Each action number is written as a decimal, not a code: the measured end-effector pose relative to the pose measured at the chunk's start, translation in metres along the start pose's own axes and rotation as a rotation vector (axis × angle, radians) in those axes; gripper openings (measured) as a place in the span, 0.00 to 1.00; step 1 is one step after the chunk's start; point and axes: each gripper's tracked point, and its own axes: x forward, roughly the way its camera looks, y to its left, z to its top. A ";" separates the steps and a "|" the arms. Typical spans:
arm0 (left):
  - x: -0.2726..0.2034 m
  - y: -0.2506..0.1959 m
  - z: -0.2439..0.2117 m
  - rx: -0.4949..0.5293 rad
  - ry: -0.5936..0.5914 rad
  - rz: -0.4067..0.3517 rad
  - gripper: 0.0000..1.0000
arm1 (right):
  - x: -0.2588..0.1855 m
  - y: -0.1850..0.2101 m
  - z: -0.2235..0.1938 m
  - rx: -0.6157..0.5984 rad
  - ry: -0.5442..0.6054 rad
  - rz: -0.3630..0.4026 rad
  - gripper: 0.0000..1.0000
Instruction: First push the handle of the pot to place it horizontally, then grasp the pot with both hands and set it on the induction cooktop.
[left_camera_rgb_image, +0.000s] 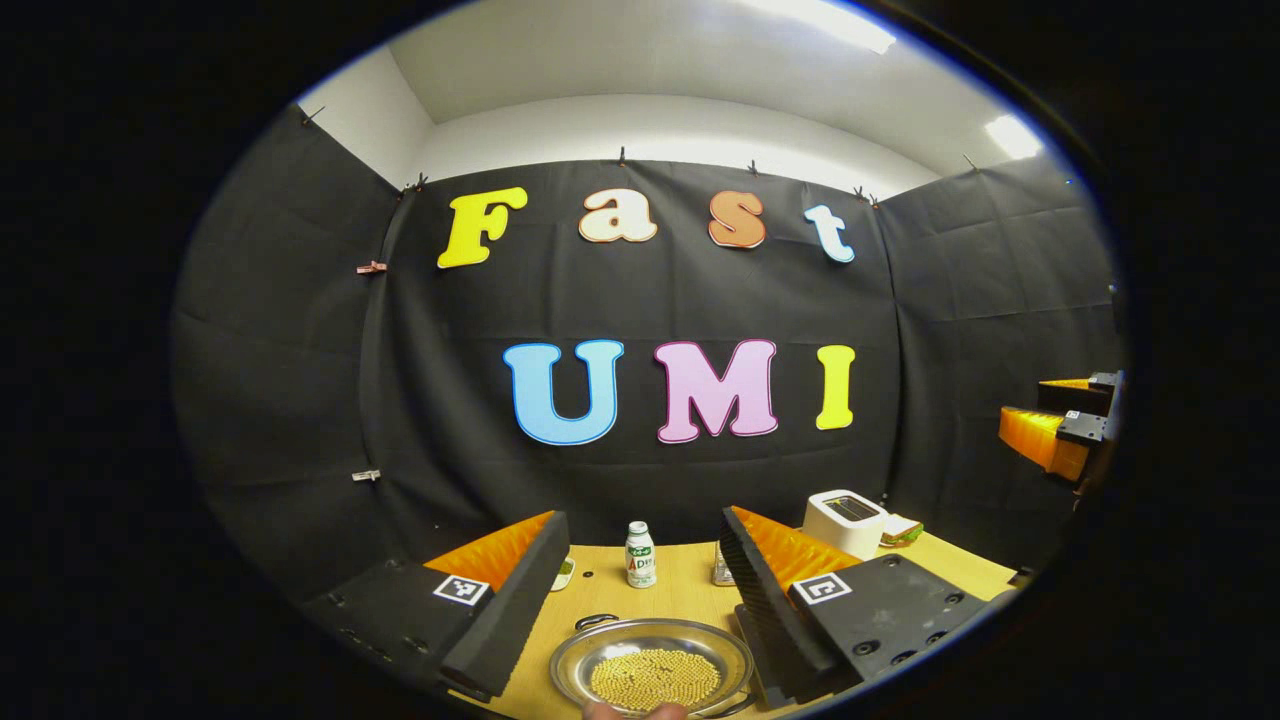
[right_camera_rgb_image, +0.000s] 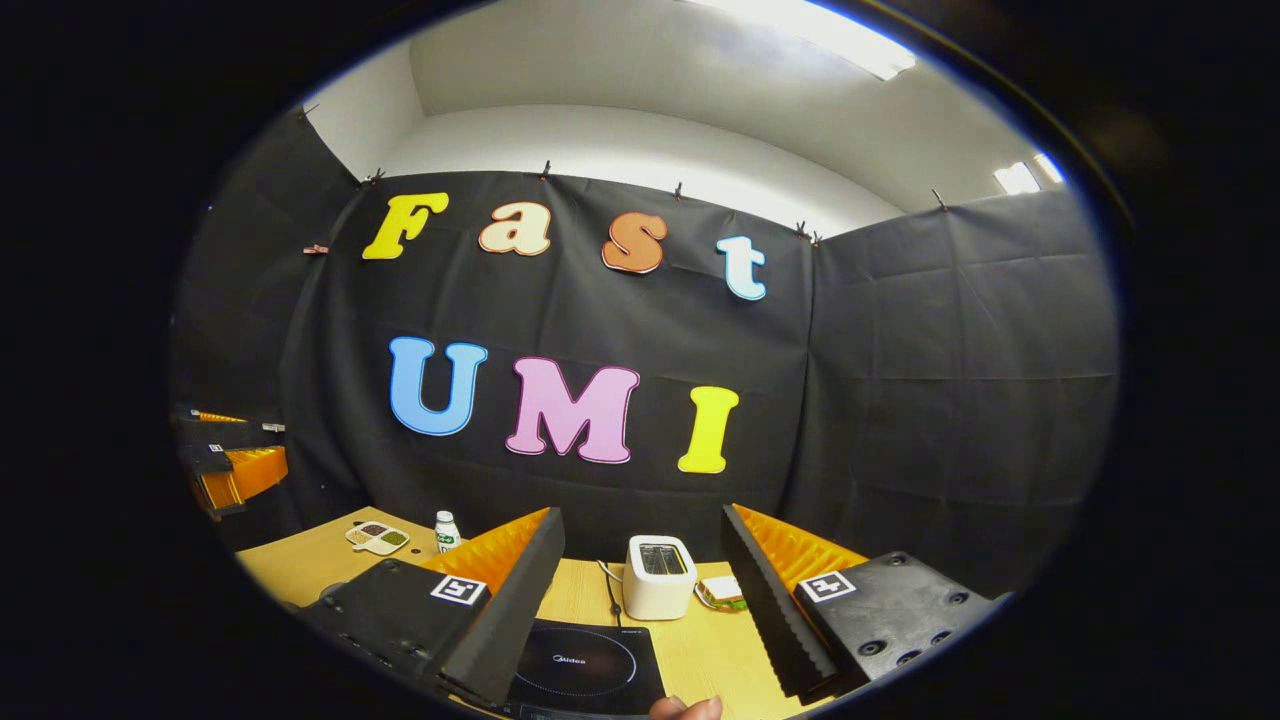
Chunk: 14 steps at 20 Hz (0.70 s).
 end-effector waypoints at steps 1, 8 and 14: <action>0.000 0.001 0.001 -0.003 -0.001 -0.001 0.95 | 0.000 -0.001 0.000 -0.003 -0.001 -0.003 0.97; -0.006 -0.009 0.005 0.026 0.001 -0.067 0.05 | 0.003 -0.005 0.001 -0.009 -0.008 -0.009 0.97; -0.010 -0.022 -0.030 0.049 0.156 -0.157 0.05 | 0.003 -0.011 -0.005 -0.022 -0.002 -0.018 0.97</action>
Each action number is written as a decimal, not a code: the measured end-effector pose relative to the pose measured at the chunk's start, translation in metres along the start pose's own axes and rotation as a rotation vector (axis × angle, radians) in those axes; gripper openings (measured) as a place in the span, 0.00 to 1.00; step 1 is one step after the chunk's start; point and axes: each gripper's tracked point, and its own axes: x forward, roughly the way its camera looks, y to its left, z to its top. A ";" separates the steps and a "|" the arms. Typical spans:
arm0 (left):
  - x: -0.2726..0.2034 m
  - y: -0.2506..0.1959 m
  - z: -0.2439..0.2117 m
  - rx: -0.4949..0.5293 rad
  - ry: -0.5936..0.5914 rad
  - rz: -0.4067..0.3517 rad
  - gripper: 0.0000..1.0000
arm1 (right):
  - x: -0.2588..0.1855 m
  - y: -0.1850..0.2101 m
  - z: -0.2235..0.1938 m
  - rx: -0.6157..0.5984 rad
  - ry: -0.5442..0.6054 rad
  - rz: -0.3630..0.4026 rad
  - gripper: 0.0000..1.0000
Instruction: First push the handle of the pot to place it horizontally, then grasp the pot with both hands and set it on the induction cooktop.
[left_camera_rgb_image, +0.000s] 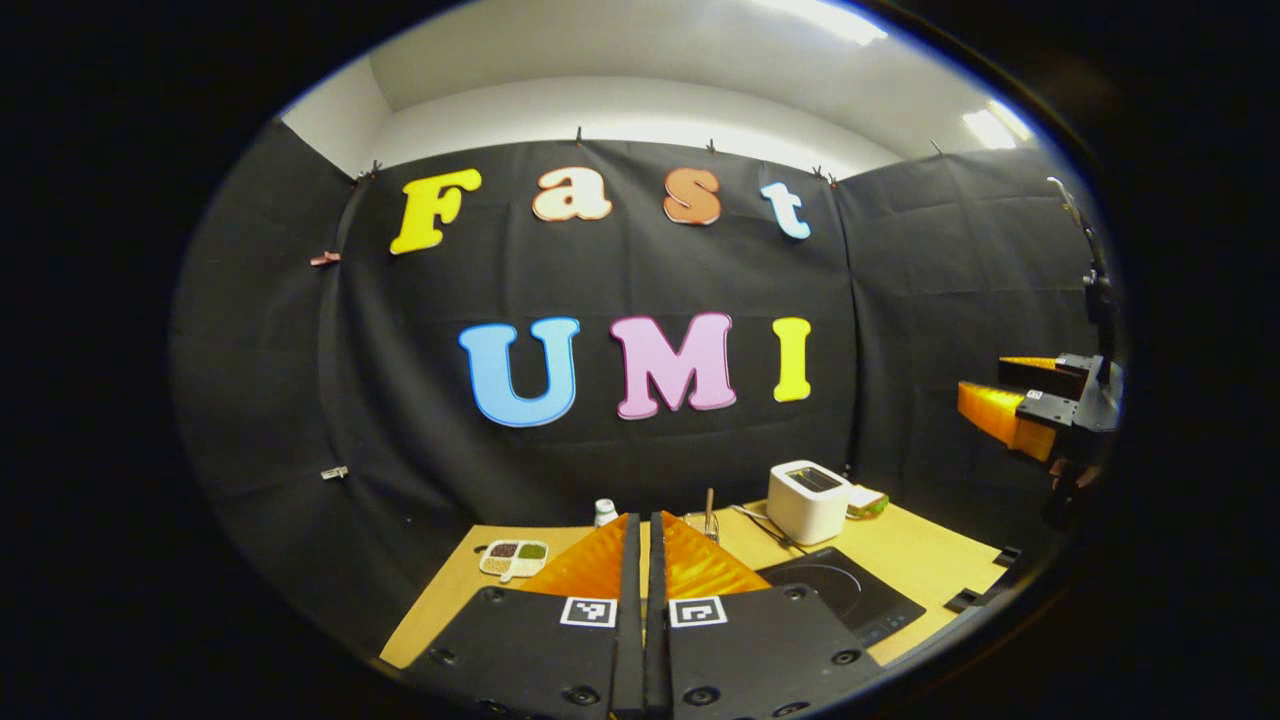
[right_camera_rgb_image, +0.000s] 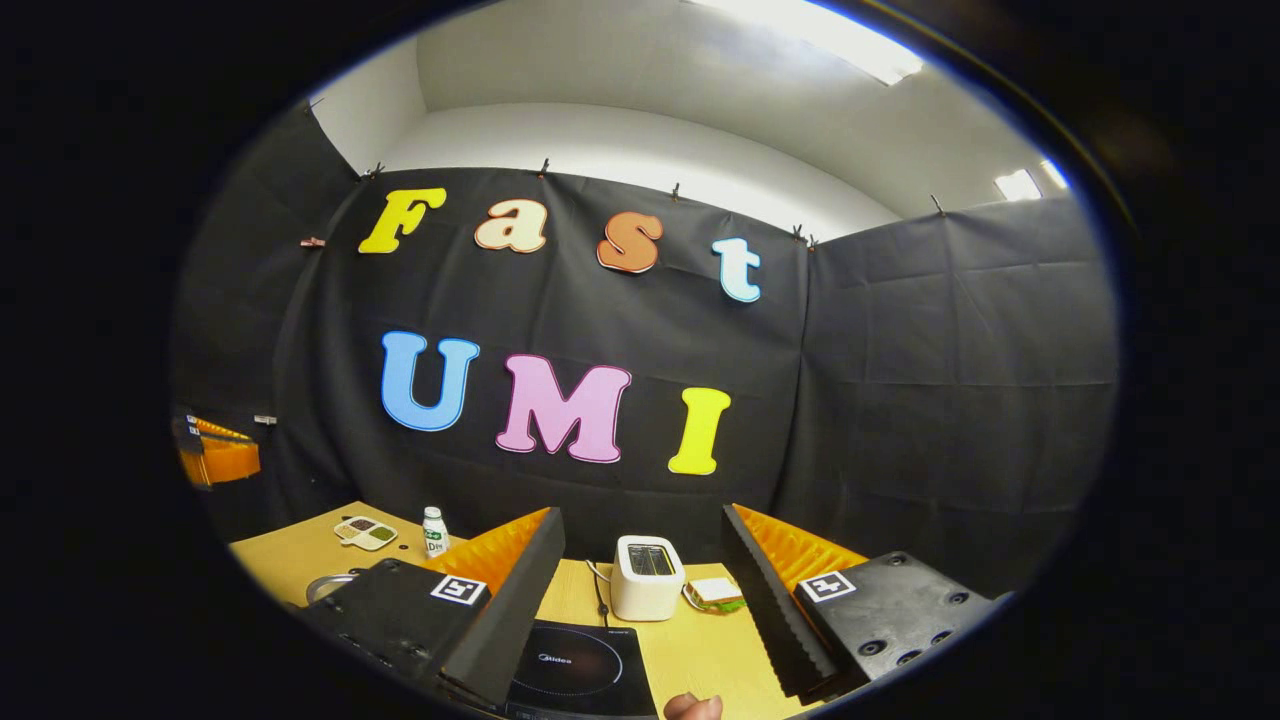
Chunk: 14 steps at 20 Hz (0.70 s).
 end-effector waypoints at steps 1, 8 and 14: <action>0.001 -0.002 -0.009 0.000 0.041 -0.014 0.05 | 0.001 -0.001 -0.002 -0.001 0.006 -0.004 0.97; -0.002 -0.014 -0.083 -0.035 0.328 -0.115 0.05 | 0.000 -0.009 -0.009 0.003 0.023 -0.018 0.98; -0.014 -0.026 -0.165 -0.054 0.625 -0.202 0.05 | -0.001 -0.016 -0.017 -0.015 0.036 -0.038 0.97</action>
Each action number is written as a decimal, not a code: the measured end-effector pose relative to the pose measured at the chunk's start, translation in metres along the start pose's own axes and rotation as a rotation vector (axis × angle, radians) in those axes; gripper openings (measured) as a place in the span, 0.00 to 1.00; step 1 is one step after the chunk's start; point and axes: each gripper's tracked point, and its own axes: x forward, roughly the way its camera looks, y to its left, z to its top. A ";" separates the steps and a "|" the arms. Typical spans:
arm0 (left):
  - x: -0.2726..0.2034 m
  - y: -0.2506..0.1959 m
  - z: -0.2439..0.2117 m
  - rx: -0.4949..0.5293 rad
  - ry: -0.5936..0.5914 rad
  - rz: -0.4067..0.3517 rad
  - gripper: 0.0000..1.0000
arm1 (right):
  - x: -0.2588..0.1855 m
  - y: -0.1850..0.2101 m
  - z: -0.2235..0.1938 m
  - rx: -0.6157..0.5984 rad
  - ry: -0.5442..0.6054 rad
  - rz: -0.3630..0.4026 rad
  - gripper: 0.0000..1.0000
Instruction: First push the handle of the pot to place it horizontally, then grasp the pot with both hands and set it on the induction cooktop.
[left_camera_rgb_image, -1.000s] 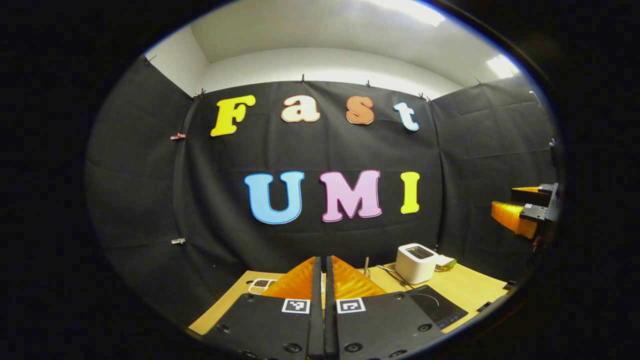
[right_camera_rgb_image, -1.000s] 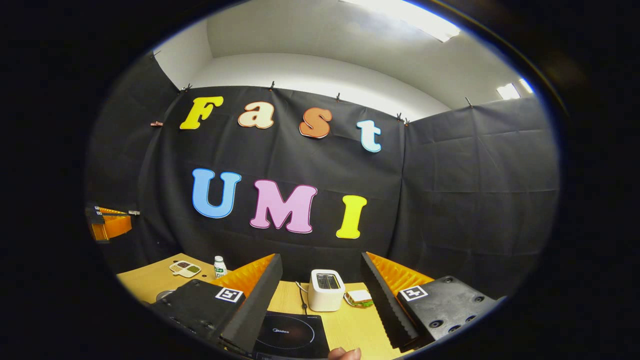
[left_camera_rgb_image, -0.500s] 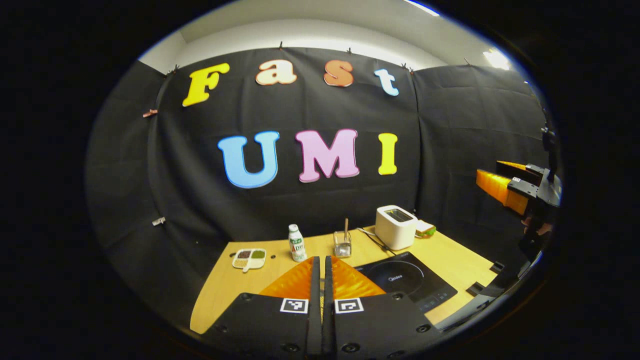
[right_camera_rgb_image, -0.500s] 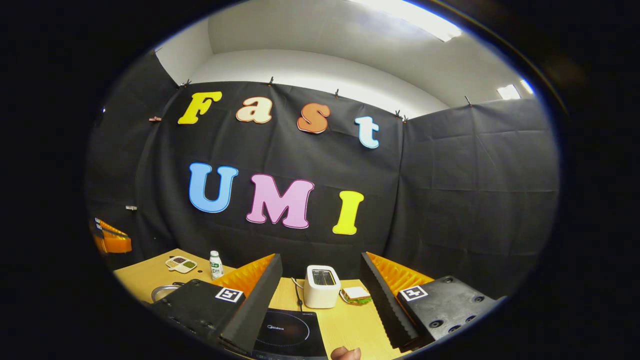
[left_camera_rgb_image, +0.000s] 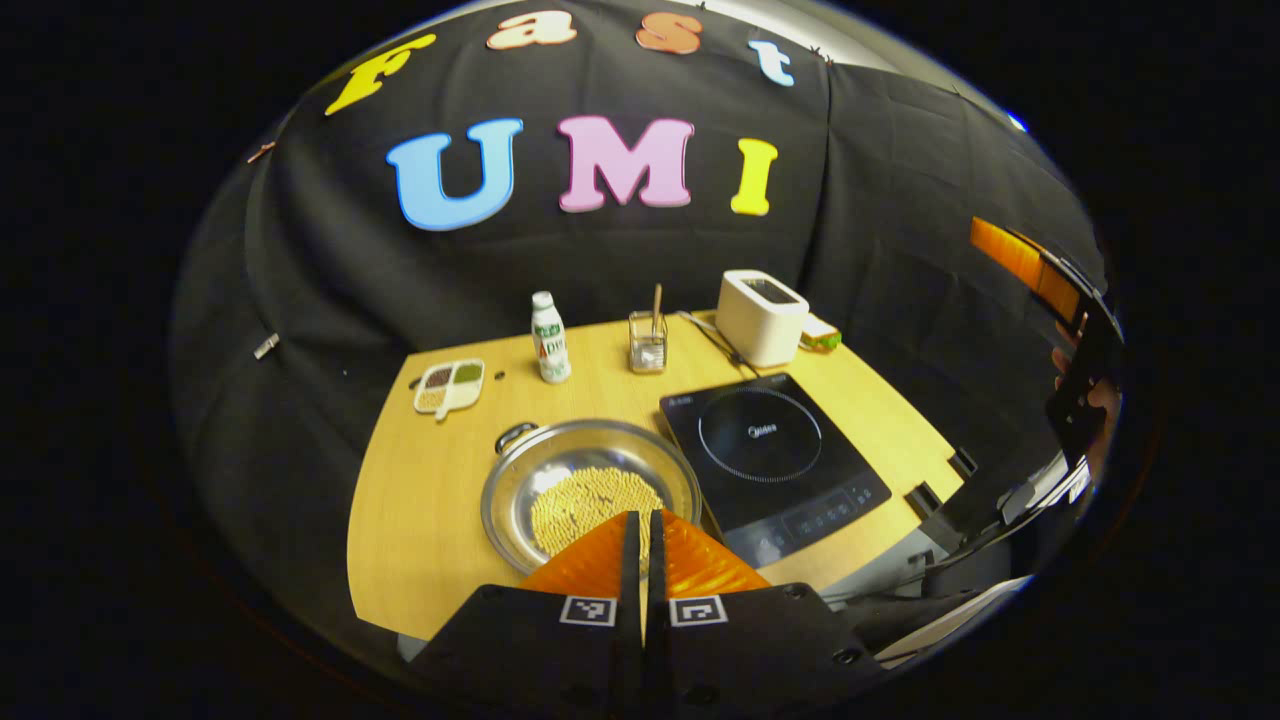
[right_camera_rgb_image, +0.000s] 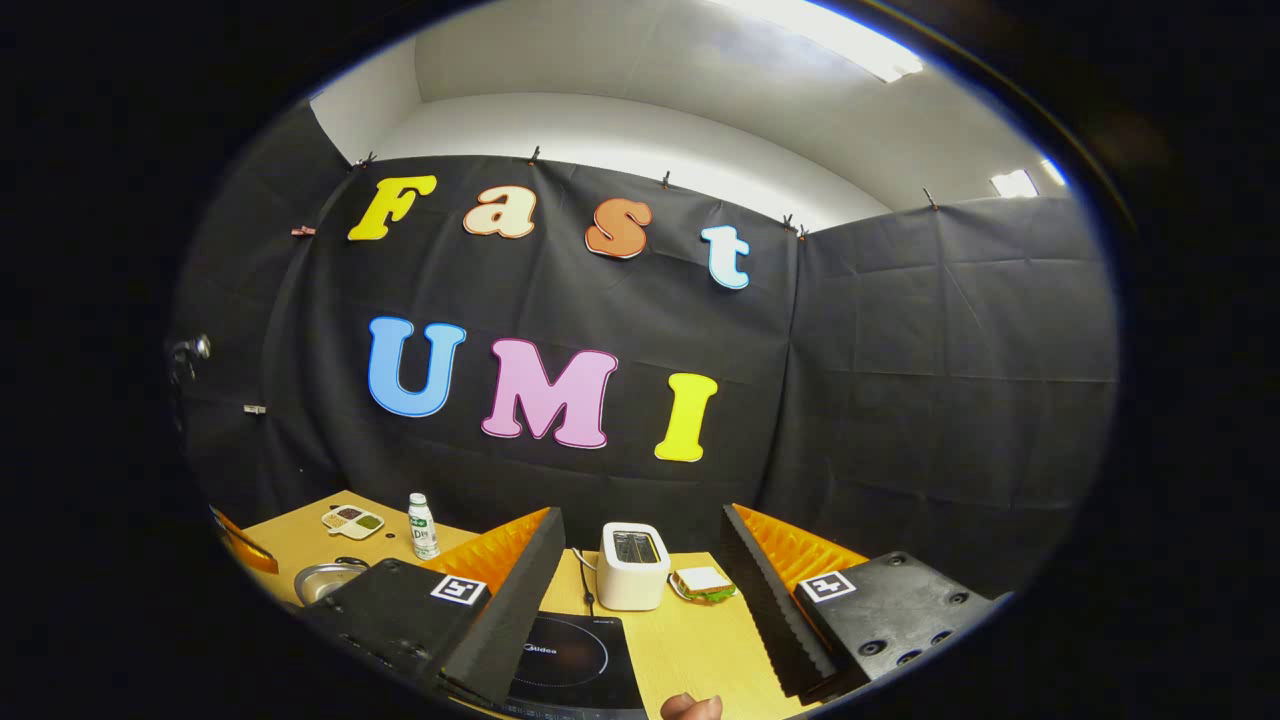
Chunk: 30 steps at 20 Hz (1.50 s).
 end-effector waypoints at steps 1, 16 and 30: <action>0.008 -0.004 -0.016 0.000 0.062 -0.019 0.05 | -0.001 -0.001 -0.001 -0.004 0.001 -0.003 0.97; 0.106 -0.001 -0.150 -0.043 0.604 -0.136 0.05 | -0.007 -0.026 -0.015 -0.064 0.029 -0.066 0.97; 0.164 -0.042 -0.122 -0.074 0.575 -0.129 0.05 | -0.011 -0.055 -0.023 -0.106 0.032 -0.142 0.97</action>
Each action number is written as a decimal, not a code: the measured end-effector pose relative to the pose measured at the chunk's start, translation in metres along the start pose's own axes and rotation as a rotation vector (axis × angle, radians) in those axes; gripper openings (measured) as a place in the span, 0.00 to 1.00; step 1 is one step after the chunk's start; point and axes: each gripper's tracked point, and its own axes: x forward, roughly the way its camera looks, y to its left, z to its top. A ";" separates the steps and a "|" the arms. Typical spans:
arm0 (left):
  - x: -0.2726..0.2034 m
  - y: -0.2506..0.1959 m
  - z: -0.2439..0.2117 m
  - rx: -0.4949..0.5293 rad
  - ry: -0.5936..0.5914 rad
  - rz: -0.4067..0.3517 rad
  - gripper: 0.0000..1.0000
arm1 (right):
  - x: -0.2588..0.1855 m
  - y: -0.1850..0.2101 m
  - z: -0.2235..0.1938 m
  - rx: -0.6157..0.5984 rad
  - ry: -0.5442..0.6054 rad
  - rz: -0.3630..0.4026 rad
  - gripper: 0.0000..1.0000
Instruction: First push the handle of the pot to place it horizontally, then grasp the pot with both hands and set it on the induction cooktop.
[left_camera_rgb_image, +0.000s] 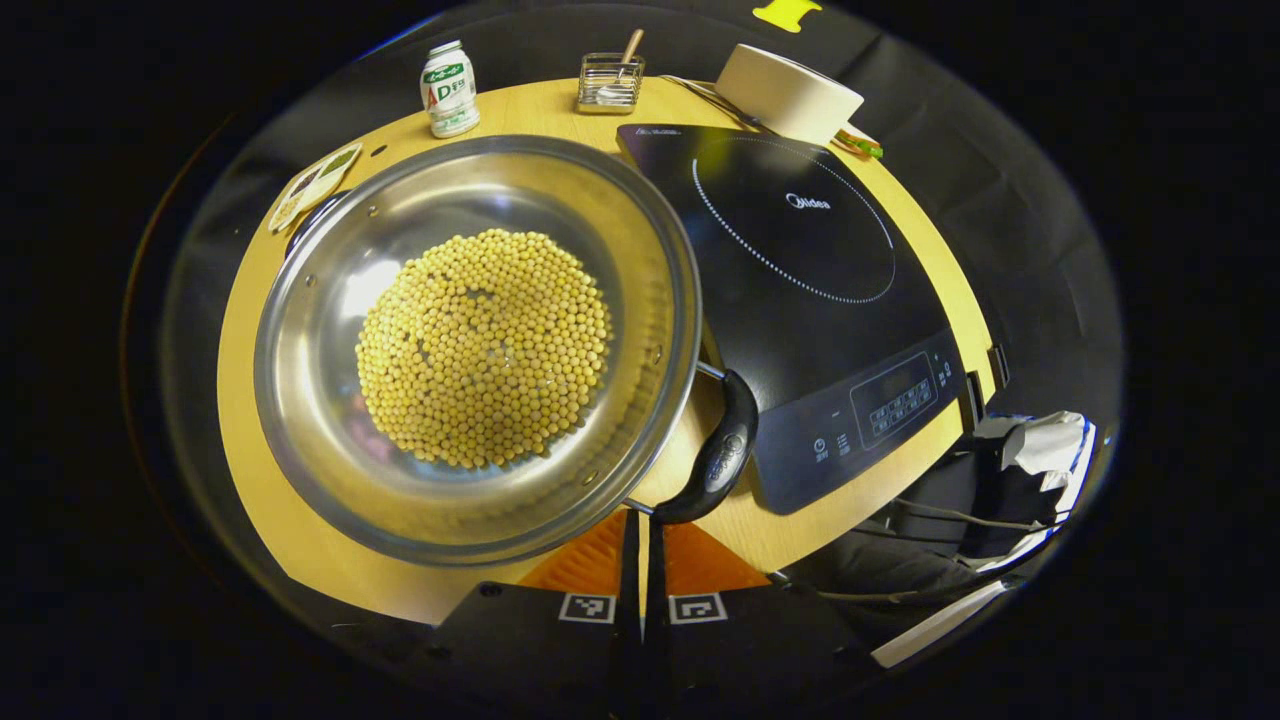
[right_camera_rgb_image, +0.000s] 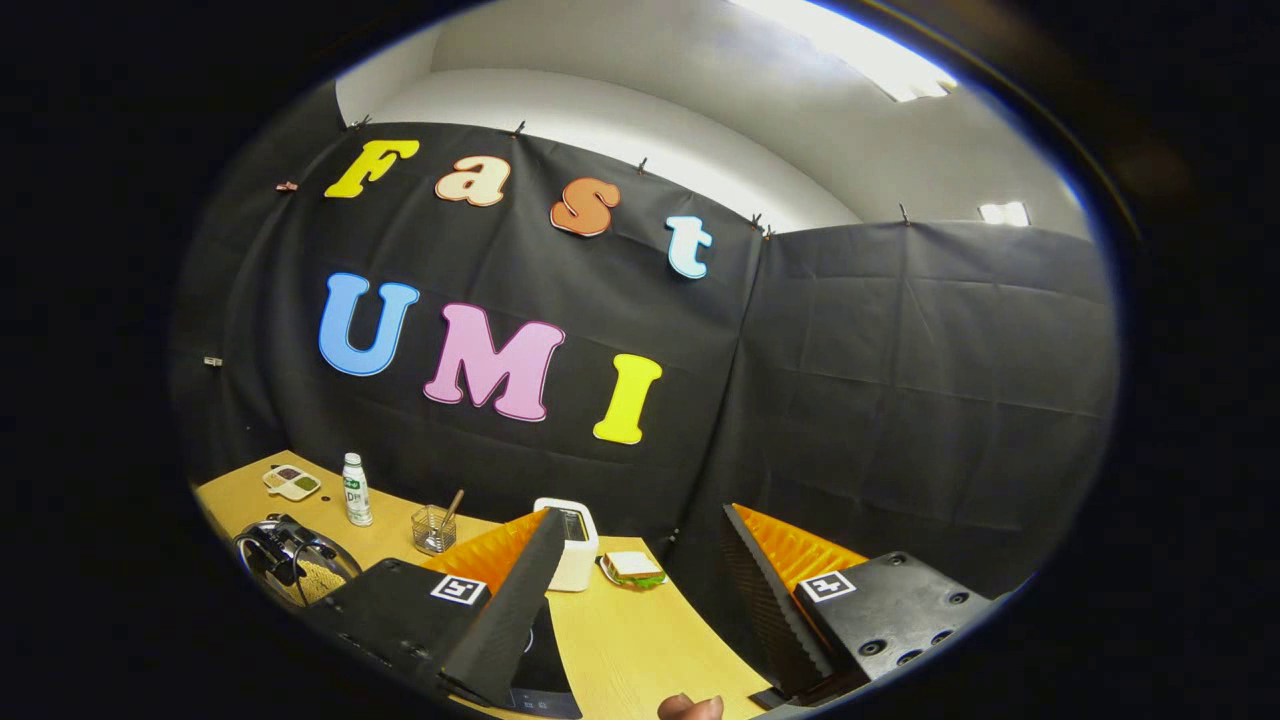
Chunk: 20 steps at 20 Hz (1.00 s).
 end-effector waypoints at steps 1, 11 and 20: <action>0.002 -0.003 0.006 -0.002 -0.011 0.005 0.05 | 0.000 -0.001 -0.001 -0.004 0.003 -0.003 0.97; 0.020 -0.018 0.088 -0.113 -0.145 0.042 0.05 | -0.002 -0.014 -0.010 -0.014 0.029 -0.024 0.97; 0.030 -0.007 0.139 -0.139 -0.221 0.070 0.05 | -0.011 -0.033 -0.017 -0.015 0.049 -0.075 0.97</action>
